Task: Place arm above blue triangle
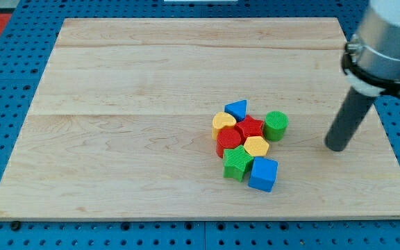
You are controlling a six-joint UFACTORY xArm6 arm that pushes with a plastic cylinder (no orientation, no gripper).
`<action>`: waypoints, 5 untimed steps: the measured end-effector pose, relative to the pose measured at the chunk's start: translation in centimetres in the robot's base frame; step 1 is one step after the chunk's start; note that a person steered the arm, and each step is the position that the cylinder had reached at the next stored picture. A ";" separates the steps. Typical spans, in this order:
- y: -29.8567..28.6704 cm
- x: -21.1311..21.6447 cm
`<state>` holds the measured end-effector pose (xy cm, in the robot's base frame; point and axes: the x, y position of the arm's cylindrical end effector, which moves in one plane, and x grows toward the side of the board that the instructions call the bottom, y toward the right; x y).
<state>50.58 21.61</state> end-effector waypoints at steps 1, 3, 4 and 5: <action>-3.4 -3.9; -6.5 -7.2; -13.7 -8.9; -18.6 -10.1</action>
